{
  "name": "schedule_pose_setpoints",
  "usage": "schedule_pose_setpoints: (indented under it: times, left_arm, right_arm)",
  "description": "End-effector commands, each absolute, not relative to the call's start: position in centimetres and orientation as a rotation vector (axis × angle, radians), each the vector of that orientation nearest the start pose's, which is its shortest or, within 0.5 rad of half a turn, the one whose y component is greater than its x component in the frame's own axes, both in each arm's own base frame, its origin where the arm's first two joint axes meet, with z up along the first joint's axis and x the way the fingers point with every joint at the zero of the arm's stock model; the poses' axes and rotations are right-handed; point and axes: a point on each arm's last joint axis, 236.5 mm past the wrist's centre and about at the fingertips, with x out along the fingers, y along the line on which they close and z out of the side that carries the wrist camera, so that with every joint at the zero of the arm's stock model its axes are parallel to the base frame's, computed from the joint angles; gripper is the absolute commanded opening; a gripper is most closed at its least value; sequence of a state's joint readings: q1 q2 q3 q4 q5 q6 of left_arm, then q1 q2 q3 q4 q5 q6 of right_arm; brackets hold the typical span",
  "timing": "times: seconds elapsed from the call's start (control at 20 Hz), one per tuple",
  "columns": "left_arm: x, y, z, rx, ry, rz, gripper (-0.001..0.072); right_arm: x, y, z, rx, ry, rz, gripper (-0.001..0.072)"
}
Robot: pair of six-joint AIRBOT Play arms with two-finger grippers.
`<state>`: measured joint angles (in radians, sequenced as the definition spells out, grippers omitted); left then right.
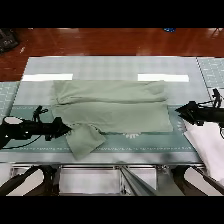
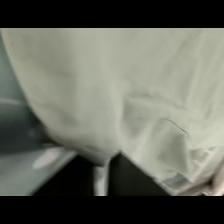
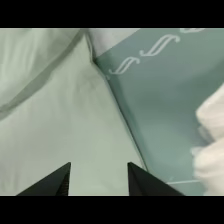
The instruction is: Fold the shirts.
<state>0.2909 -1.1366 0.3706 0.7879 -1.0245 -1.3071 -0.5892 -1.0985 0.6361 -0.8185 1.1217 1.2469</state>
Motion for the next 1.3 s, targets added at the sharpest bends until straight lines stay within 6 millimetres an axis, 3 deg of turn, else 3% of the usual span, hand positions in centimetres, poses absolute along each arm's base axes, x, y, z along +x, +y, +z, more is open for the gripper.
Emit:
schedule_pose_setpoints:
  times: [0.0, 0.05, 0.15, 0.25, 0.4, 0.65, 0.8, 0.85, 0.9, 0.95, 1.15, 1.25]
  left_arm:
    - [21.6, -8.3, -12.4, -0.777, 1.531, -0.167, 0.0032]
    - [21.9, -7.9, -11.9, -0.79, 1.529, -0.169, 0.0032]
    - [22.7, -7.5, -11.1, -0.816, 1.506, -0.169, 0.0032]
    - [22.9, -7.5, -10.9, -0.815, 1.501, -0.174, 0.0032]
    - [22.8, -7.7, -10.8, -0.822, 1.507, -0.182, 0.0032]
    - [22.7, -7.8, -10.7, -0.824, 1.511, -0.185, 0.0032]
    - [22.7, -7.8, -10.7, -0.824, 1.509, -0.184, 0.0032]
    - [22.8, -7.7, -10.7, -0.823, 1.507, -0.184, 0.0032]
    - [23.0, -7.7, -10.5, -0.82, 1.504, -0.189, 0.0032]
    - [23.5, -7.5, -9.9, -0.814, 1.494, -0.205, 0.0032]
    - [26.8, -5.9, -6.0, -0.736, 1.399, -0.301, 0.0032]
    - [30.0, -4.5, -4.2, -0.72, 1.309, -0.261, 0.0032]
  right_arm:
    - [25.6, -6.3, -6.1, 0.867, 1.275, -0.149, 0.041]
    - [23.1, -6.7, -7.0, 0.874, 1.356, -0.203, 0.041]
    - [21.1, -5.0, -7.9, 0.944, 1.43, -0.199, 0.041]
    - [19.9, -3.1, -8.8, 0.959, 1.494, -0.167, 0.041]
    - [19.6, -1.1, -9.6, 0.922, 1.561, -0.105, 0.041]
    - [24.5, 1.8, -10.2, 0.975, 1.456, -0.02, 0.041]
    - [26.4, 3.9, -11.1, 0.992, 1.477, 0.028, 0.0403]
    - [26.7, 4.6, -11.4, 0.966, 1.496, 0.051, 0.0368]
    - [27.2, 5.3, -11.2, 0.925, 1.504, 0.093, 0.0174]
    - [27.6, 5.6, -10.5, 0.88, 1.494, 0.143, 0.002]
    - [30.5, 3.4, -6.1, 0.775, 1.368, 0.169, 0.0024]
    - [32.6, 2.3, -4.0, 0.75, 1.297, 0.169, 0.0024]
